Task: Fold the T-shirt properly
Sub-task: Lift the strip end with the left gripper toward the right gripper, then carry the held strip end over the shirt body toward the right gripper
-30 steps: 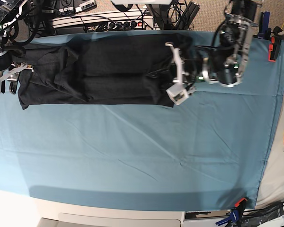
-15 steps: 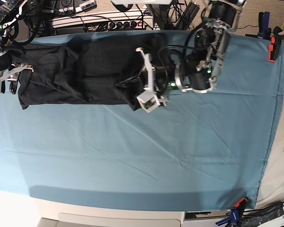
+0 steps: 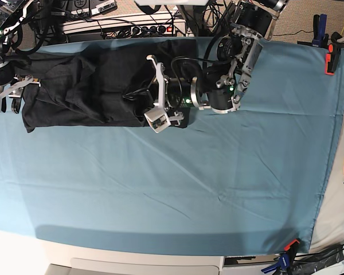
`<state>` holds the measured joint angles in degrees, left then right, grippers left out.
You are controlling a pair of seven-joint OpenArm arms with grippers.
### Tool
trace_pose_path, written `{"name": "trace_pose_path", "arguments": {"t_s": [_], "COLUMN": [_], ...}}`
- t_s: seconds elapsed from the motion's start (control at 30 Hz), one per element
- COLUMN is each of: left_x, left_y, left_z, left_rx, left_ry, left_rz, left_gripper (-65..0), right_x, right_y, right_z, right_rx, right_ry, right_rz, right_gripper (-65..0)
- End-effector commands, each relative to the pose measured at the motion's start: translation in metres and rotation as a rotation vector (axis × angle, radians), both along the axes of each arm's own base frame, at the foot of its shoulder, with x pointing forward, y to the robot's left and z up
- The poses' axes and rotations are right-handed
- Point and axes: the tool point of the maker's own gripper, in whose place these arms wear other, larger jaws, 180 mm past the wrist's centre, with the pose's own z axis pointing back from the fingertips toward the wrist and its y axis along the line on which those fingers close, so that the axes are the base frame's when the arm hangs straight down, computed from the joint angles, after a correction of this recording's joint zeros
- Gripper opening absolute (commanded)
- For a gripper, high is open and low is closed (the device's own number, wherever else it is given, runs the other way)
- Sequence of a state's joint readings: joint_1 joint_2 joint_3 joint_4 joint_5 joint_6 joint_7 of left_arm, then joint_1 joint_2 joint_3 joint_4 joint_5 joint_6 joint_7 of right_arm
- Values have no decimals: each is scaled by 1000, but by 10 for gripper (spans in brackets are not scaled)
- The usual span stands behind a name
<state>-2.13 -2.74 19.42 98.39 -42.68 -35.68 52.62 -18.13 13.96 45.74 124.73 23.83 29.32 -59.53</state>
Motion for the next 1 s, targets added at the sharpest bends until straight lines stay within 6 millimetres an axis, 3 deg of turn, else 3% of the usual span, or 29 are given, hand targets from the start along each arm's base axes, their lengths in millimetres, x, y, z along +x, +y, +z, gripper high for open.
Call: {"name": "trace_pose_path", "arguments": {"t_s": [0.0,0.3,0.8,0.97], "left_x": [6,18,15,15], "left_y": [-5,-4,-10,-18], "left_z": [19,24,28,36], "left_rx": [-63,-47,-62,-90], "left_ry": [-34,-84,-80,-80], "left_rz": [3,22,14,13], "left_gripper": [-650,-650,-650,-565], "right_x": [4,4,4,4], "right_y": [-1,-1,-1,-1], "right_z": [12,12,12,12], "right_rx": [-22,-21,-21,-21], "right_ry": [-40,-40,-40,-40], "right_rz": [9,10,10,10], "right_gripper": [-429,-429,-429,-429]}}
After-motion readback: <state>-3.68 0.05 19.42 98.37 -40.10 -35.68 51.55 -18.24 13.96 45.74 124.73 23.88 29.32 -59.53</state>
